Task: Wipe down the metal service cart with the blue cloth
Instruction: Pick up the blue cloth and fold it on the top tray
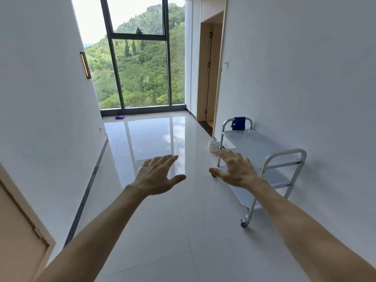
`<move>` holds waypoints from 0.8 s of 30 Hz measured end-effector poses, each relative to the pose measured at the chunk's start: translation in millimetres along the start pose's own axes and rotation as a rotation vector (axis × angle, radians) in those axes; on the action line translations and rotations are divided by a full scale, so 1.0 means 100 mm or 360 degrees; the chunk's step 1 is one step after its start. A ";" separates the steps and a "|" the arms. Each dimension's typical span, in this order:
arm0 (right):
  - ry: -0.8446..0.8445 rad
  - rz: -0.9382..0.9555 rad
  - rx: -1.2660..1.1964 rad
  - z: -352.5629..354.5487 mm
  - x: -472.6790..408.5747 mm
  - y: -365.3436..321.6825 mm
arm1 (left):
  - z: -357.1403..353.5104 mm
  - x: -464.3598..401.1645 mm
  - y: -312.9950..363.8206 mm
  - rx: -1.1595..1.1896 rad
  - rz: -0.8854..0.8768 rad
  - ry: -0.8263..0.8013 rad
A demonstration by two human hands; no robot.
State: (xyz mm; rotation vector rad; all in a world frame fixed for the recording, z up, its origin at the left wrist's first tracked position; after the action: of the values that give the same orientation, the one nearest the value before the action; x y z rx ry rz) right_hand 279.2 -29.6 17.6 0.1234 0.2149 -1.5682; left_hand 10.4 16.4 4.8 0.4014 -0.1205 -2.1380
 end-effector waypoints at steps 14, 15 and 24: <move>-0.0045 -0.0053 -0.0042 -0.59 -1.94 0.10 | -0.20 -1.68 -1.19 -0.0011 0.0006 -0.0045; -0.0038 -0.0051 -0.0047 -0.64 -2.10 0.13 | -0.24 -1.83 -1.26 -0.0018 0.0003 -0.0043; -0.0054 -0.0021 -0.0104 -0.99 -3.74 0.59 | -0.51 -3.42 -1.83 0.0019 0.0021 -0.0047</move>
State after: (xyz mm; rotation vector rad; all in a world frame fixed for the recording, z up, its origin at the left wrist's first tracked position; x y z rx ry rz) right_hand 336.6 357.4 -2.2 0.0444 0.2407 -1.5734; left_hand 59.7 404.7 -5.4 0.3748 -0.1526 -2.1316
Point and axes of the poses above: each hand's wrist, its own x-axis away from the middle knuckle, its own z-axis out of the back of the hand, y = z × x, the point moved 2 cm from there along -x, towards the middle knuckle, and after that the axes turned 7 degrees about x, right-handed, at the moved point
